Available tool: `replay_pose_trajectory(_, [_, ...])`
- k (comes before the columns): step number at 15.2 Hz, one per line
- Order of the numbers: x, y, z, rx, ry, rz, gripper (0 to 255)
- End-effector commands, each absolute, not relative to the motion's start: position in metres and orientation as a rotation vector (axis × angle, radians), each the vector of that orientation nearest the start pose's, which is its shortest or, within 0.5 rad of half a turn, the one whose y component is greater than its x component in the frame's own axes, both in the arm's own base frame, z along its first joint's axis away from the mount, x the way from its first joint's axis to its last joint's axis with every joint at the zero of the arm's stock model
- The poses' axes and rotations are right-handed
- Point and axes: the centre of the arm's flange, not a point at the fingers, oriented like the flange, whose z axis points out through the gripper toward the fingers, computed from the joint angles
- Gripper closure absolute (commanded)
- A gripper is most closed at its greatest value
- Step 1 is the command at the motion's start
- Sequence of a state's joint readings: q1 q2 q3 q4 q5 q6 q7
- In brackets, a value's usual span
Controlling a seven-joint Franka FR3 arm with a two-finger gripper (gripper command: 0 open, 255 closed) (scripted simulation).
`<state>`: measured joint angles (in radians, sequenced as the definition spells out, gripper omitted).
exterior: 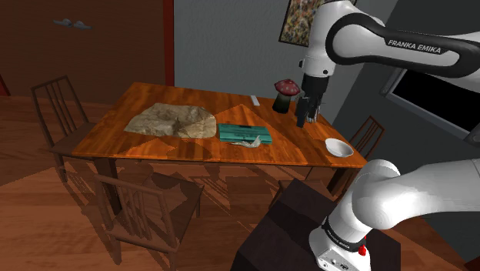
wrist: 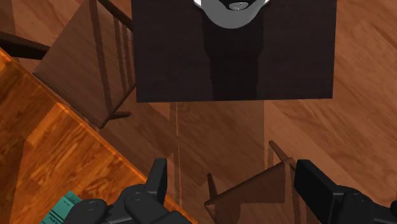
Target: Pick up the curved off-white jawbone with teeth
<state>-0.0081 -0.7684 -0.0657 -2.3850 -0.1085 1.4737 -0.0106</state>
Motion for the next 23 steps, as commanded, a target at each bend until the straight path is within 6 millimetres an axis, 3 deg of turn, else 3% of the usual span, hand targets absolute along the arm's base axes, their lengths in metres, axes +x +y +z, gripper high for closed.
replay_pose_trajectory(1, [0.297,-0.04,0.563,-3.19,0.071,0.233,0])
replay_pose_trajectory(12, [0.334,-0.136,0.466,-3.16,-0.241,0.105,0])
replay_pose_trajectory(23, [0.396,-0.219,0.368,-3.095,-0.544,-0.022,0])
